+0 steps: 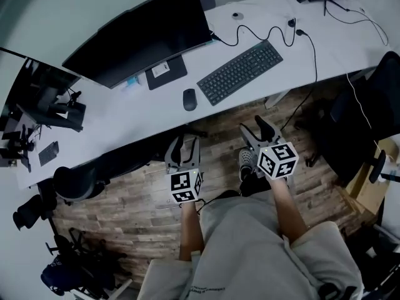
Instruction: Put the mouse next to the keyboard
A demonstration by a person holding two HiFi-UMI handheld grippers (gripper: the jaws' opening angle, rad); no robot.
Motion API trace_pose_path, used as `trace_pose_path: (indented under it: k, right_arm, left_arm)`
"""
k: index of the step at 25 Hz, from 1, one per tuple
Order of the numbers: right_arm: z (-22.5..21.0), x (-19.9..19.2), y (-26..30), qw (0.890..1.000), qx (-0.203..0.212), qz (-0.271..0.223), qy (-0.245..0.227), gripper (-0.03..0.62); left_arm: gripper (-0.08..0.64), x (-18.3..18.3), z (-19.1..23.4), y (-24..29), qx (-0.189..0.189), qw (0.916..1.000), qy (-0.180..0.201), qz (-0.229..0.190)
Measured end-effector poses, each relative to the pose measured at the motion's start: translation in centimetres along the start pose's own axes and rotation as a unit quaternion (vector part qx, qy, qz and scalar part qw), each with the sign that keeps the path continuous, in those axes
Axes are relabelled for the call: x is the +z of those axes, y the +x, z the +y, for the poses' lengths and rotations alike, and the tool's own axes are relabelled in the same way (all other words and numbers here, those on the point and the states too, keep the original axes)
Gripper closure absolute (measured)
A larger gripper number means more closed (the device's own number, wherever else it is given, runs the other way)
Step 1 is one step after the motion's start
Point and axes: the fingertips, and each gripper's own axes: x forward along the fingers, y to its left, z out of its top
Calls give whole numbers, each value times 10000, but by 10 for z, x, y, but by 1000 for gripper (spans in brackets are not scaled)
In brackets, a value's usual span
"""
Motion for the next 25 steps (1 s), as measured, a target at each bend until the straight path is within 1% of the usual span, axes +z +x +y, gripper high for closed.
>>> trace_pose_path:
  k: [3, 8, 12, 17, 20, 25]
  right_arm:
    - [-9, 11, 16, 9997, 209, 63, 89, 316]
    - [-20, 23, 35, 9968, 613, -62, 516, 301]
    - [-24, 24, 47, 9951, 792, 17, 597, 293]
    - [-20, 35, 62, 9878, 1153, -238, 1015, 281]
    - [-11, 39, 78, 9881, 1213, -182, 929, 279]
    - [10, 34, 111, 9903, 1218, 52, 672, 279]
  left_arm:
    - [351, 6, 1, 14, 145, 9998, -47, 92]
    - [351, 19, 1, 27, 348, 9993, -124, 81]
    - [351, 19, 2, 33, 438, 9988, -131, 164]
    - [351, 31, 4, 40, 526, 9985, -106, 99]
    - [351, 45, 7, 46, 449, 9989, -86, -62]
    - [351, 62, 32, 68, 314, 9990, -142, -269]
